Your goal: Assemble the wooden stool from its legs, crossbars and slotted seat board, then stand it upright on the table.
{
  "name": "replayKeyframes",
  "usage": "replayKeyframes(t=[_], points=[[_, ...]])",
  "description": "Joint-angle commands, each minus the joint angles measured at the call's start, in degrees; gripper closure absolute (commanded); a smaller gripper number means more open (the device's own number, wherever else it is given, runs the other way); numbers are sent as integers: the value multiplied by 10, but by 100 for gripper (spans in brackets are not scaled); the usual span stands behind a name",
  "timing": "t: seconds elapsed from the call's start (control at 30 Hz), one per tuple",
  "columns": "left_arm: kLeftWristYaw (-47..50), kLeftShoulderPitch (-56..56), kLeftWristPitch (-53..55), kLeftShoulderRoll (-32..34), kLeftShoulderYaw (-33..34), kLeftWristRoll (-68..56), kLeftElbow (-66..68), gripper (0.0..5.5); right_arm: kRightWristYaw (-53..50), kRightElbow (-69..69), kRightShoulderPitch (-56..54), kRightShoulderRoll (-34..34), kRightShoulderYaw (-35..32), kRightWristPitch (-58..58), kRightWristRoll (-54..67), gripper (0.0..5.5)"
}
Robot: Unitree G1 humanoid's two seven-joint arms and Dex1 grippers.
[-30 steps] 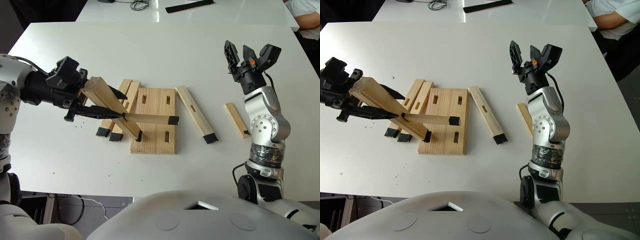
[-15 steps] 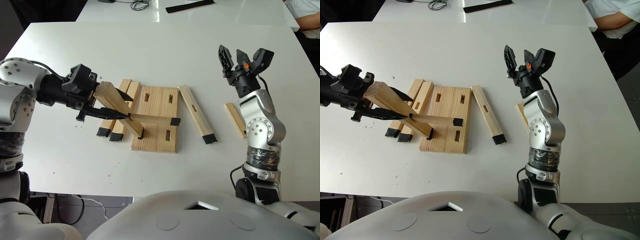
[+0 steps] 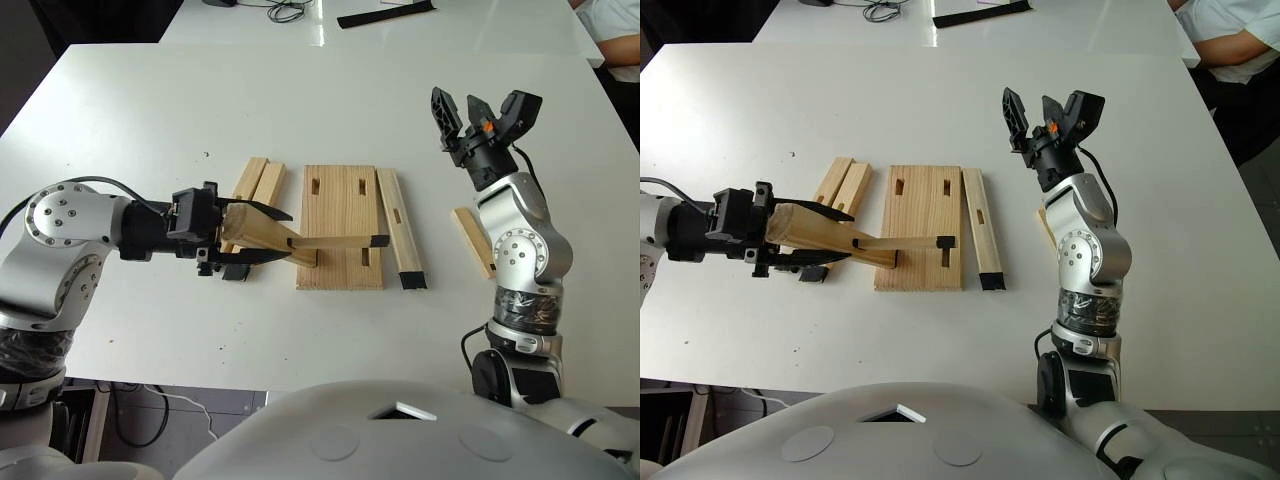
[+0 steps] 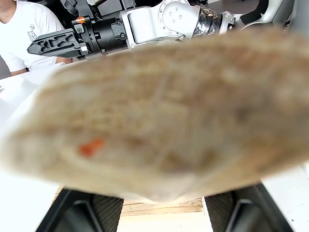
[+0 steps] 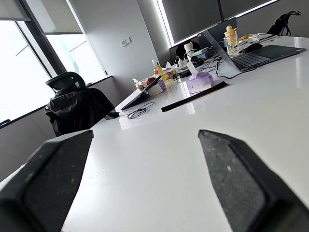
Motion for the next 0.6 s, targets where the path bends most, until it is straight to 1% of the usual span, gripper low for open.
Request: replayKeyframes(t=[0.03, 0.17, 0.23, 0.33, 0.43, 0.47, 0.5, 0.6], points=[[16, 23, 79, 36, -57, 75, 11, 346, 3, 1, -4, -6, 0, 16, 7, 149], [14, -28, 109, 53, -56, 55, 11, 346, -8, -15, 23, 7, 3, 9, 3, 149], [13, -48, 124, 51, -60, 44, 9, 346, -16, -22, 35, 17, 3, 3, 1, 149], [4, -56, 115, 49, -73, 63, 20, 346, -23, -23, 45, 25, 2, -6, -2, 149], [5, -75, 115, 42, -71, 62, 23, 346, -27, -20, 50, 28, -4, -15, -3, 149], [8, -88, 114, 37, -72, 64, 26, 307, -27, -18, 51, 30, -4, -19, -4, 149], [7, -100, 117, 33, -70, 58, 28, 283, -27, -16, 54, 31, -3, -24, -6, 149], [15, -136, 152, 18, -45, 21, 34, 234, -23, -9, 61, 27, -5, -35, -10, 149]])
